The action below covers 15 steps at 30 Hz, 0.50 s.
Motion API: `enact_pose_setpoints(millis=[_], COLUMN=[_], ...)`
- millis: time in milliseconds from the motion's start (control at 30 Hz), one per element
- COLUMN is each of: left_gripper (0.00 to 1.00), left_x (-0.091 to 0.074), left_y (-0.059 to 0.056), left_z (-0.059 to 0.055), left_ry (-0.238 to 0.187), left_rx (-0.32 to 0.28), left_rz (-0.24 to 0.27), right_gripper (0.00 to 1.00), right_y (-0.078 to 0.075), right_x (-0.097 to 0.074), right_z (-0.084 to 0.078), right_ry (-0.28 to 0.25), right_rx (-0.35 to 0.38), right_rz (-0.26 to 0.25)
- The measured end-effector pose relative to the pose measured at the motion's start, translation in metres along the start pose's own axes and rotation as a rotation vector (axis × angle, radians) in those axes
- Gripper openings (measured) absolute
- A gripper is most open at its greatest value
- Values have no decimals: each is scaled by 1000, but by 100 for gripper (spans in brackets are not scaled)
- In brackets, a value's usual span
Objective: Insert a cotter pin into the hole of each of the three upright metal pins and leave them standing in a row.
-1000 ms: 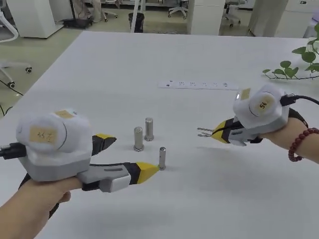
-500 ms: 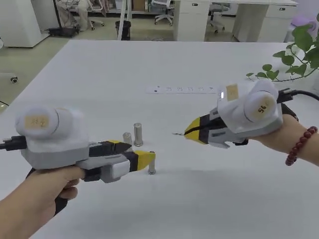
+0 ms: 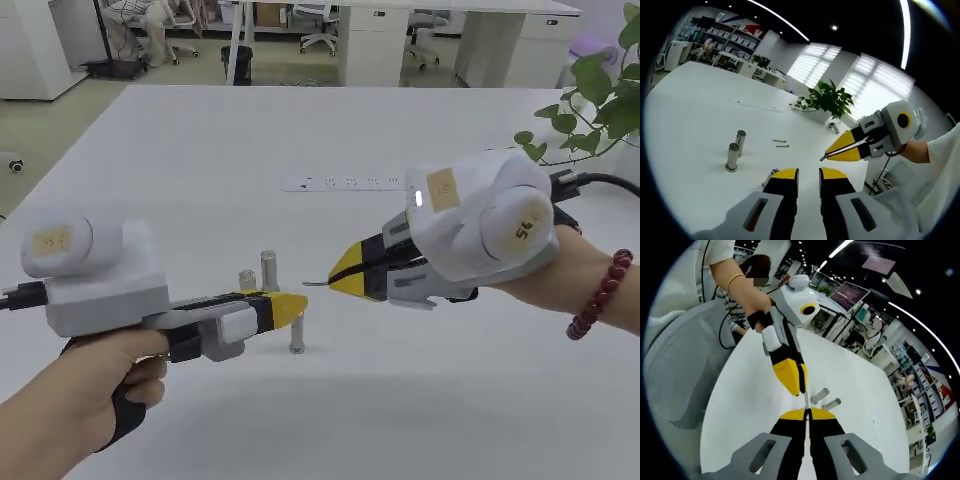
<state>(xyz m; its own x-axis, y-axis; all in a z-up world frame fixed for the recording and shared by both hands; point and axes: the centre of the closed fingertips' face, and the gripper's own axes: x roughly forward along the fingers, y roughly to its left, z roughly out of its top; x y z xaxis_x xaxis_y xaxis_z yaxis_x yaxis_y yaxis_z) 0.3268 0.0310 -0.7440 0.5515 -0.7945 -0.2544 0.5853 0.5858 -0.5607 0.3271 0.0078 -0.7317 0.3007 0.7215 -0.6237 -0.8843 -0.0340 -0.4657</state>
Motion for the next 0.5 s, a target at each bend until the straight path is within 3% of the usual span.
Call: enact_pose_setpoints(millis=[300, 500], left_gripper=[2, 2], left_x=[1, 1], left_y=[-4, -8], left_z=[-3, -2], left_ry=[1, -13], left_rx=[-51, -77], left_rz=[-35, -65], right_gripper=[1, 2], right_y=[8, 7], right_x=[3, 3], right_z=[7, 7], right_ry=[-12, -11], right_rx=[-7, -1], right_rz=[12, 6])
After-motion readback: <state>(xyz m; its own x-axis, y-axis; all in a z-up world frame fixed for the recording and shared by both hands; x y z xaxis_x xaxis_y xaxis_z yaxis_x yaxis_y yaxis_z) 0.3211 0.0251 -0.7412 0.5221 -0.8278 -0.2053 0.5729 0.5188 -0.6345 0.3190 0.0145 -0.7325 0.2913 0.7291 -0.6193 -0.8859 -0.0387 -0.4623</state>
